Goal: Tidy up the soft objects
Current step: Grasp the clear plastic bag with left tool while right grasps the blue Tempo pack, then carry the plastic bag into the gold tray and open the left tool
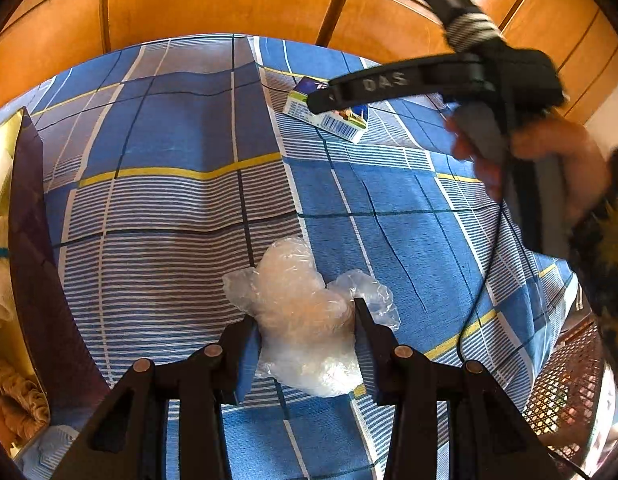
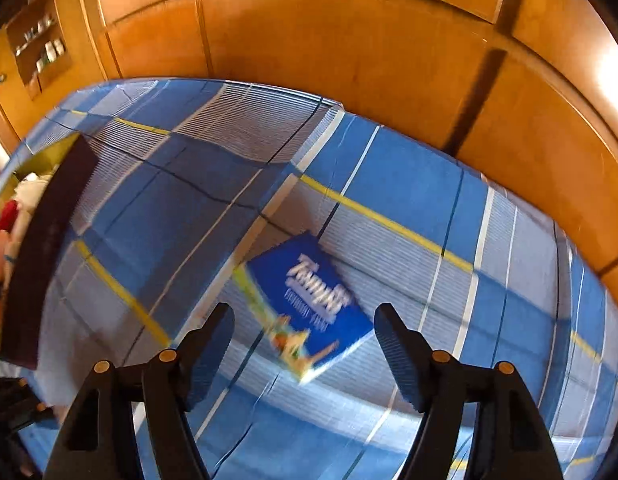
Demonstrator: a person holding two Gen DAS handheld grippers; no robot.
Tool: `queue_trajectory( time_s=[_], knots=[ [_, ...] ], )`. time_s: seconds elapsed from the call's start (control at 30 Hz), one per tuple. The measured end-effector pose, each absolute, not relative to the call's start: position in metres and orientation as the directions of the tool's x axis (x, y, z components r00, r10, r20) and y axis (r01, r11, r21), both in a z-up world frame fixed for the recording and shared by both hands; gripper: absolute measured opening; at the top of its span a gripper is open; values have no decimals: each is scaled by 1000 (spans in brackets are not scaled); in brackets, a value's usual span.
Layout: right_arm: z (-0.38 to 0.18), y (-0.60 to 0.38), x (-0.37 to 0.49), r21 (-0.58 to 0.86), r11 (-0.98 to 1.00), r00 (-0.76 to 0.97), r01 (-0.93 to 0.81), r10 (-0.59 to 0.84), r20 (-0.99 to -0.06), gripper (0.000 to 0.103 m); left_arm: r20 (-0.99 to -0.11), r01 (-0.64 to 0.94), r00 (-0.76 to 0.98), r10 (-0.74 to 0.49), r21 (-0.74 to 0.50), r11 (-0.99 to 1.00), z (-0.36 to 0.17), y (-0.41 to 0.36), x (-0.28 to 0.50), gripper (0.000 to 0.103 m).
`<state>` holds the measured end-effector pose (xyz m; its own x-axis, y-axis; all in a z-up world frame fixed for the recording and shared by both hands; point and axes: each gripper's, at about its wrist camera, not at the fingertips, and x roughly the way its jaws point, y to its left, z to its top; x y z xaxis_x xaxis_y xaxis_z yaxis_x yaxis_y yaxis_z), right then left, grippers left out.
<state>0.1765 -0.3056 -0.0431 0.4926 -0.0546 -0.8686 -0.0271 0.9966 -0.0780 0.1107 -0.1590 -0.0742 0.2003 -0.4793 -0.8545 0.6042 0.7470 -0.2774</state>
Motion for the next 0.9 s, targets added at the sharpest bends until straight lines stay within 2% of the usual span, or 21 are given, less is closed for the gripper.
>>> queue_trajectory(
  time_s=[0.27,0.3,0.53,0.73,0.9],
  knots=[
    [-59,-312,196,-16,998,428,-55,9,-904,73,-847,588,199,-492,-298,752,-73,-155,107,43],
    [-60,-312,194,-20,999,430,-48,2,-903,63,-847,586,201,-492,-298,753,-73,-155,107,43],
    [-56,-301,148,-51,999,437,4,-48,-898,60,-846,582,221,-486,-286,761,-74,-151,102,42],
    [-67,-293,94,-29,997,463,67,-57,-885,61,-853,584,272,-447,-223,781,-65,-148,88,41],
    [-74,-300,86,34,995,484,94,-16,-875,58,-838,586,335,-430,-171,792,-48,-139,74,41]
  ],
)
